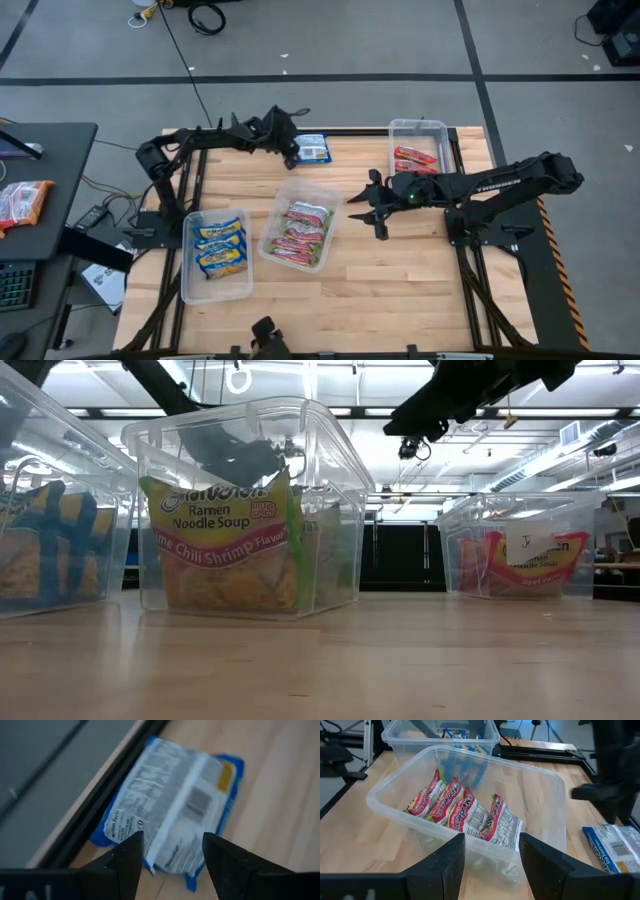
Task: Sort Maruchan noodles
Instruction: Put the blue noodle pack into the bottom transparent container
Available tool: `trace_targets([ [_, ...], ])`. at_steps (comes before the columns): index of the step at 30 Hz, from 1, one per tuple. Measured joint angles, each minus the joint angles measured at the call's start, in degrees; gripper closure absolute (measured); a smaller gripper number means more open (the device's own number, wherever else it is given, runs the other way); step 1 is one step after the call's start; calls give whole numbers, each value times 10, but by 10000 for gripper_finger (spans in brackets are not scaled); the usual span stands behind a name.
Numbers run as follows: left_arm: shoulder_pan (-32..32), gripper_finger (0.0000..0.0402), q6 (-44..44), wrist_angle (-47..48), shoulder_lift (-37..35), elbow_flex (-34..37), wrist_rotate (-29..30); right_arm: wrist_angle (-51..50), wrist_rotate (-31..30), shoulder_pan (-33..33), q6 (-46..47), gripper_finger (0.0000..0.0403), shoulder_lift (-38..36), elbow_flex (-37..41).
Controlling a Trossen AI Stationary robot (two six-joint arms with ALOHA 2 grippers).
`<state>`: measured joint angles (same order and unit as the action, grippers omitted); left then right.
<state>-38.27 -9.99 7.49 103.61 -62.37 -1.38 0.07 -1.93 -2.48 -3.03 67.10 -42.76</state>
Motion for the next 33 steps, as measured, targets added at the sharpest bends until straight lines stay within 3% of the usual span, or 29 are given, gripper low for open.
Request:
trace_targets([
  [4, -5, 196, 114, 59, 25, -67, -4, 1, -1, 0, 5, 211, 1, 0],
  [10, -3, 196, 214, 144, 68, -163, -1, 0, -13, 0, 6, 211, 1, 0],
  [18, -14, 196, 290, 195, 133, -181, 1, -34, -15, -1, 47, 211, 1, 0],
  [24, -25, 196, 299, 187, 139, -181, 2, -78, -15, -11, 48, 211, 1, 0],
  [29, -20, 199, 237, 189, 139, -181, 3, -80, -15, -16, 44, 211, 1, 0],
  [33, -7, 244, 187, 189, 139, -181, 21, -80, -16, -16, 31, 211, 1, 0],
])
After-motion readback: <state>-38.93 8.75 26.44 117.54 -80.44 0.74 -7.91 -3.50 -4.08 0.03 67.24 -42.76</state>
